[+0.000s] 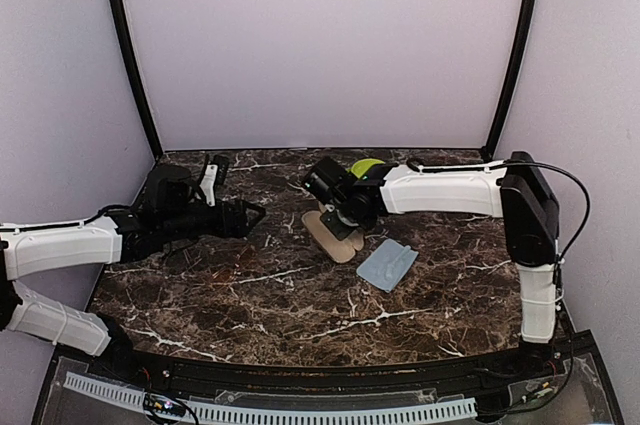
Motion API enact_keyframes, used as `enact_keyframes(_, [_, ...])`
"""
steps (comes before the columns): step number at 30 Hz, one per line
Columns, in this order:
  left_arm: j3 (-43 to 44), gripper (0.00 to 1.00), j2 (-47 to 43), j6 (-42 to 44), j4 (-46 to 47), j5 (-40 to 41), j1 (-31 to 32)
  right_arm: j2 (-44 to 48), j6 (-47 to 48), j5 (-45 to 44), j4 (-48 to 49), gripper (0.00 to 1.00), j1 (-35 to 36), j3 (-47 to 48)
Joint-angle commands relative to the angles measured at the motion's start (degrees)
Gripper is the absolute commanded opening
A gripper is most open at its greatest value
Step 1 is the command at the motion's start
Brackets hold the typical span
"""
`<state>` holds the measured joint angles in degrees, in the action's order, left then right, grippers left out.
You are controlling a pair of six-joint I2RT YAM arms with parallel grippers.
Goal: Organize the sunglasses
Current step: Place the opened sunglasses case at the center of the board.
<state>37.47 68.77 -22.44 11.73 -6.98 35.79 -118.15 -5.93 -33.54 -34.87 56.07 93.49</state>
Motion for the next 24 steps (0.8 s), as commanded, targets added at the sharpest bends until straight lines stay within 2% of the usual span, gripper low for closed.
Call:
enact_keyframes(1, [1.6, 0.90, -1.0, 1.0, -3.1, 3.8, -0.2, -3.6, 2.2, -8.2, -2.3, 0.18, 2.4, 4.4])
enact_keyframes(8, [1.9, 0.91, -0.9, 1.3, -3.7, 4.4, -0.2, -6.0, 3.6, -9.4, -2.7, 0.22, 4.1, 6.1])
enact_keyframes(24, [0.9, 0.91, 0.4, 1.7, -3.0, 4.8, -0.2, -3.1, 0.1, -0.8, -1.7, 0.28, 4.0, 2.3])
